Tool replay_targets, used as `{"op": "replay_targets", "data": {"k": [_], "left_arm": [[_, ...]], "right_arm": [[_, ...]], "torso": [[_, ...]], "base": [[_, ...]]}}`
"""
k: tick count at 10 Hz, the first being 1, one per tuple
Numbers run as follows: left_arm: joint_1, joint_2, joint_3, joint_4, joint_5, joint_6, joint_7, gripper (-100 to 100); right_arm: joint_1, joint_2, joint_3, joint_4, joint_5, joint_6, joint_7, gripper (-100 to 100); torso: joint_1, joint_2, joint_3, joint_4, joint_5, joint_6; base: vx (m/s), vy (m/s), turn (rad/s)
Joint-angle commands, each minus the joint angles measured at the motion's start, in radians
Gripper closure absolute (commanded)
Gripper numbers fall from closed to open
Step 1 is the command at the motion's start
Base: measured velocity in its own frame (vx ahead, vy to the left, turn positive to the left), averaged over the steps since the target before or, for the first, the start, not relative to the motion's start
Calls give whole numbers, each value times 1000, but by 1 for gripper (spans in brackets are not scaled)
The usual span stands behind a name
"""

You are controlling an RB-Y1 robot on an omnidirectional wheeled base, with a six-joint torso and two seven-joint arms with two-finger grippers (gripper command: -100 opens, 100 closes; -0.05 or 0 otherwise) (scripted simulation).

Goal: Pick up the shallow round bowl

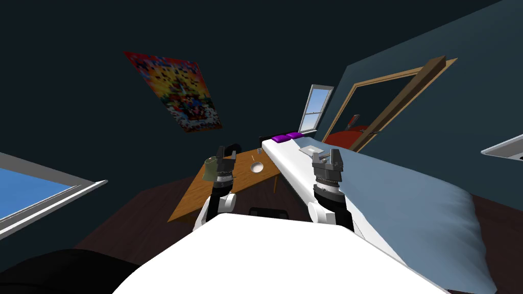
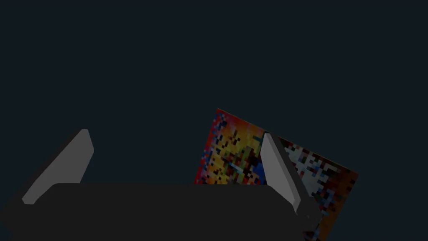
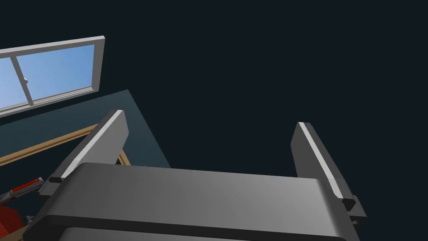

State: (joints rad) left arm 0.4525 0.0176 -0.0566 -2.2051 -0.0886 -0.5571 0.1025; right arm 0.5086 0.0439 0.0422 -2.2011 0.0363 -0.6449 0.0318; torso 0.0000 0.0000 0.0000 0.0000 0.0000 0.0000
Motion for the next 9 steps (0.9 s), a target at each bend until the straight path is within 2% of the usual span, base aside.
{"op": "replay_targets", "data": {"k": [1,4,5,9], "left_arm": [[-17,41,-4,12,4,36,-13,-100],[-58,89,-13,43,16,116,-41,-100],[-58,89,-13,43,16,120,-41,-100],[-119,121,-24,93,33,234,-78,-100]], "right_arm": [[0,0,0,0,0,0,0,0],[0,0,0,0,0,0,0,0],[0,0,0,0,0,0,0,0],[0,0,0,0,0,0,0,0]], "torso": [[0,0,0,0,0,0],[0,2,1,0,0,0],[0,2,1,1,0,0],[0,2,1,0,0,0]], "base": [[-14,-1,-65],[-37,0,-80],[-27,-1,-26],[-32,-8,-72]]}}
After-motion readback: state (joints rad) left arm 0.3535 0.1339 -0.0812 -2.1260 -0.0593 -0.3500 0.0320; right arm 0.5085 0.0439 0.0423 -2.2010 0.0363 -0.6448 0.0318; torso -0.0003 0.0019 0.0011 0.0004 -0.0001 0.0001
